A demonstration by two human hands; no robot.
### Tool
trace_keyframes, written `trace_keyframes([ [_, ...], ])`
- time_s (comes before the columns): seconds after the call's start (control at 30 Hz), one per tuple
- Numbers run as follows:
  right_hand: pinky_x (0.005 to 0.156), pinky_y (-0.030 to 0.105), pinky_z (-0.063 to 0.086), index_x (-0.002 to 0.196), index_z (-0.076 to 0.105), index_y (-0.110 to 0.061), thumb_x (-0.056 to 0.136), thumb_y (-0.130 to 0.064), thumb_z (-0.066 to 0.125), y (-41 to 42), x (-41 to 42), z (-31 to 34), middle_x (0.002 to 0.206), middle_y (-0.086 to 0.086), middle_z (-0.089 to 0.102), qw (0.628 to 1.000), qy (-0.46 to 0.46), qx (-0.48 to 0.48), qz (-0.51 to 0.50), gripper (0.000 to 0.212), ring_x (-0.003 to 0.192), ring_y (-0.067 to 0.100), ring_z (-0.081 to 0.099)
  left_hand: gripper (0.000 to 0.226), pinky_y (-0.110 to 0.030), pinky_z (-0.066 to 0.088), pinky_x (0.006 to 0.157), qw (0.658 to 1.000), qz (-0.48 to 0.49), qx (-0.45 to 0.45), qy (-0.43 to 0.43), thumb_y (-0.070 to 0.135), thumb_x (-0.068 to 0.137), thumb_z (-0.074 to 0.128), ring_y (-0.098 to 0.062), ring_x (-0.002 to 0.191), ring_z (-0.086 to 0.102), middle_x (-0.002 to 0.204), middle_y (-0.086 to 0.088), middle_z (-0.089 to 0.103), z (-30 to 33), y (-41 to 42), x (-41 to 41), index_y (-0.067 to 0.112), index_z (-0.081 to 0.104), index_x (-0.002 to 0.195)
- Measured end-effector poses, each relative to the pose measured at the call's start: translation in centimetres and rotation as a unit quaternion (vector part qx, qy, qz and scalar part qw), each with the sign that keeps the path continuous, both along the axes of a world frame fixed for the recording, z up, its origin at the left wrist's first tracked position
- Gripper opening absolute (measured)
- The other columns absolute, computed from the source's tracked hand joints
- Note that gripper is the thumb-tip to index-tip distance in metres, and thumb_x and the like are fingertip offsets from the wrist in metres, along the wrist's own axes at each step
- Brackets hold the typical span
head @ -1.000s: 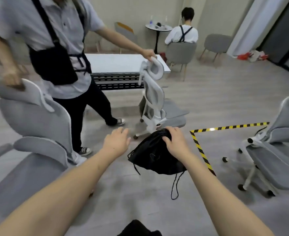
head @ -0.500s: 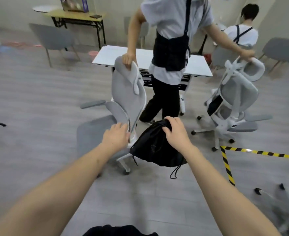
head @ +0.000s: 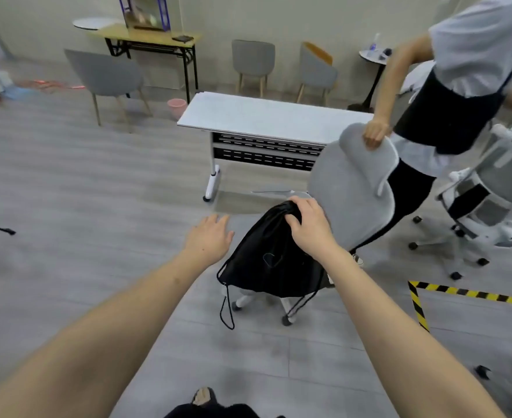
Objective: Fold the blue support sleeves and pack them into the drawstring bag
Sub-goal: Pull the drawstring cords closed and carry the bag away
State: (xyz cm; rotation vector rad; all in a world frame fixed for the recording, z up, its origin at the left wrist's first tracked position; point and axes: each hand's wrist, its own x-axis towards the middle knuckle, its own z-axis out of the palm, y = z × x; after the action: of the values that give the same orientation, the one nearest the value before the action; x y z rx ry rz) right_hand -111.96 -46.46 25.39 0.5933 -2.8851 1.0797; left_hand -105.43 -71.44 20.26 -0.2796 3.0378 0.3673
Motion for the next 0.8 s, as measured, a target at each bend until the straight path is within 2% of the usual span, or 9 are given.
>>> trace_keyframes([
  [0.13,0.112,0.036,0.038,0.137,0.056,-0.019,0.102,-0.022,0.058,-2.5,-3.9,0.9,0.127,0.004,0.054,1.000,0.007,-0.007,-0.020,0.035,0.124,0.023,0.048,0.046,-0.048,0.047,0.099,1.000,-0.021,0.000,0.006,0.041,0.104,0.040,-0.033,0.130,0.048,0.146,-0.007,0.045,0.7,-3.2,-5.3,0.017,0.042,0.143],
  [0.37,0.102,0.028,0.034,0.138,0.054,-0.019,0.103,-0.023,0.056,-5.0,-12.0,3.4,0.128,0.000,0.050,0.998,0.007,-0.007,-0.055,0.035,0.125,0.020,0.046,0.046,-0.049,0.051,0.093,0.997,-0.071,-0.016,0.019,0.043,0.103,0.040,-0.033,0.123,0.051,0.141,-0.006,0.049,2.0,-6.3,-15.5,0.020,0.042,0.143],
  [0.53,0.110,0.038,0.040,0.138,0.054,-0.020,0.102,-0.024,0.056,-4.9,-20.7,4.3,0.128,0.003,0.053,0.997,0.025,-0.016,-0.069,0.036,0.123,0.022,0.050,0.044,-0.048,0.050,0.091,0.995,-0.088,-0.030,0.025,0.043,0.104,0.039,-0.032,0.125,0.050,0.138,-0.006,0.051,3.3,-5.6,-24.7,0.020,0.045,0.141],
  [0.8,0.112,0.032,0.035,0.139,0.054,-0.015,0.102,-0.021,0.058,-2.9,-37.0,4.9,0.133,0.004,0.053,0.997,0.029,-0.032,-0.061,0.038,0.128,0.022,0.048,0.049,-0.047,0.047,0.095,0.997,-0.070,-0.032,0.022,0.043,0.105,0.038,-0.032,0.132,0.045,0.148,-0.007,0.045,4.1,-1.8,-40.9,0.020,0.038,0.149],
])
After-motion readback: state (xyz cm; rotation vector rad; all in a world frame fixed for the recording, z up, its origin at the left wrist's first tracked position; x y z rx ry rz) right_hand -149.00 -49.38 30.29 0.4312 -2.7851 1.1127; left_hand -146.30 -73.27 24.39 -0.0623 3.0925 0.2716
